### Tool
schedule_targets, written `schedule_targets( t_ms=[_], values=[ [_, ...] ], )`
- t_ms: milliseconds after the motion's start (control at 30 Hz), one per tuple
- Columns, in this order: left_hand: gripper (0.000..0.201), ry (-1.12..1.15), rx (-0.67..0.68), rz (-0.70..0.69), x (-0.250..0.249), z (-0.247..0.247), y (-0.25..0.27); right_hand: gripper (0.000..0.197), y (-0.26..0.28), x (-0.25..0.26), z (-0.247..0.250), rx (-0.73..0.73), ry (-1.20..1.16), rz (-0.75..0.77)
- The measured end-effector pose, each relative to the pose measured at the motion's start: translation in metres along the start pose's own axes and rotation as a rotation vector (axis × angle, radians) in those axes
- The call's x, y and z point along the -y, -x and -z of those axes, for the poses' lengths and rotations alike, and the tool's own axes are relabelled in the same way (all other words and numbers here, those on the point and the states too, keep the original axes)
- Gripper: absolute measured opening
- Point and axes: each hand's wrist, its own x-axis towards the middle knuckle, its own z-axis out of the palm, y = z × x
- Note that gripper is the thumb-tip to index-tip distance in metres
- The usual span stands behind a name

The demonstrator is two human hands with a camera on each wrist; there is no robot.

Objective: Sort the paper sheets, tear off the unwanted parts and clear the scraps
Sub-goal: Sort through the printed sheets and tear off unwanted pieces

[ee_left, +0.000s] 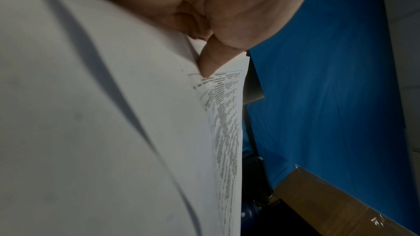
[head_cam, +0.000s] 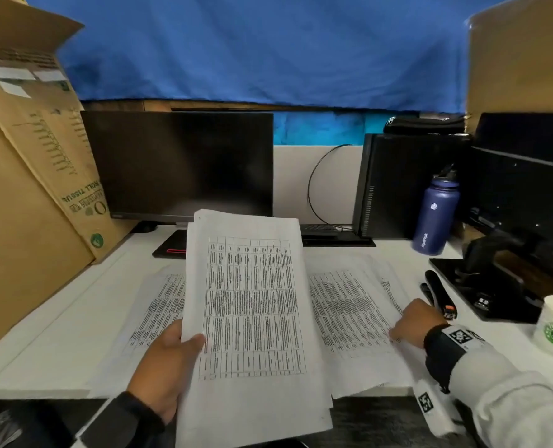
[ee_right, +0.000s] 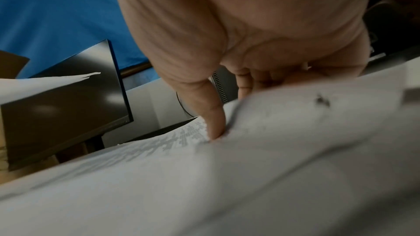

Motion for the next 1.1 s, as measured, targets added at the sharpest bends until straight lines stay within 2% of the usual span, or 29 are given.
schedule_targets(
  t_ms=[67, 100, 167, 233, 267, 367, 433, 533, 633, 733, 800, 900, 967, 1000, 1100],
  values=[
    [0.024, 0.019, -0.015, 0.004, 0.006, 0.001, 0.002, 0.021, 0.000, 0.002, 0.000, -0.037, -0.028, -0.001],
    [0.023, 0.028, -0.021, 0.008, 0.009, 0.002, 0.004, 0.014, 0.004, 0.003, 0.002, -0.054, -0.038, 0.014],
    [0.023, 0.032, -0.034, 0.018, 0.012, 0.008, 0.005, 0.016, 0.008, 0.003, 0.008, -0.107, -0.093, 0.052],
    [0.023, 0.042, -0.055, 0.018, 0.013, 0.014, 0.006, 0.032, 0.013, 0.002, 0.019, -0.187, -0.279, 0.088],
    [0.023, 0.039, -0.066, 0.014, 0.012, 0.017, 0.005, 0.031, 0.019, 0.003, 0.029, -0.239, -0.361, 0.103],
    [0.025, 0.015, -0.079, 0.002, 0.007, 0.023, 0.002, 0.008, 0.052, 0.007, 0.066, -0.394, -0.567, 0.171],
    [0.026, -0.013, -0.079, -0.012, 0.001, 0.020, -0.001, 0.010, 0.078, 0.010, 0.088, -0.470, -0.716, 0.256],
    [0.026, -0.071, -0.014, -0.036, -0.014, 0.005, -0.006, 0.025, 0.108, 0.018, 0.099, -0.392, -0.967, 0.321],
    [0.025, -0.036, 0.096, -0.013, -0.032, -0.014, -0.007, 0.025, 0.118, 0.034, 0.084, -0.145, -1.203, 0.305],
    [0.026, 0.016, 0.182, -0.033, -0.048, -0.035, -0.003, 0.020, 0.123, 0.050, 0.059, 0.030, -1.226, 0.280],
    [0.027, 0.058, 0.243, -0.041, -0.055, -0.047, -0.001, 0.017, 0.125, 0.060, 0.045, 0.074, -1.172, 0.283],
    [0.028, 0.030, 0.211, -0.137, -0.062, -0.057, 0.001, 0.020, 0.128, 0.075, 0.040, -0.029, -1.135, 0.321],
    [0.052, -0.033, 0.219, -0.215, -0.072, -0.060, 0.003, 0.026, 0.133, 0.085, 0.044, -0.172, -1.145, 0.391],
    [0.055, -0.047, 0.237, -0.261, -0.077, -0.061, 0.003, 0.029, 0.136, 0.090, 0.046, -0.237, -1.163, 0.428],
    [0.019, -0.120, 0.130, -0.376, -0.087, -0.065, 0.001, 0.034, 0.142, 0.098, 0.049, -0.318, -1.173, 0.512]
  ],
)
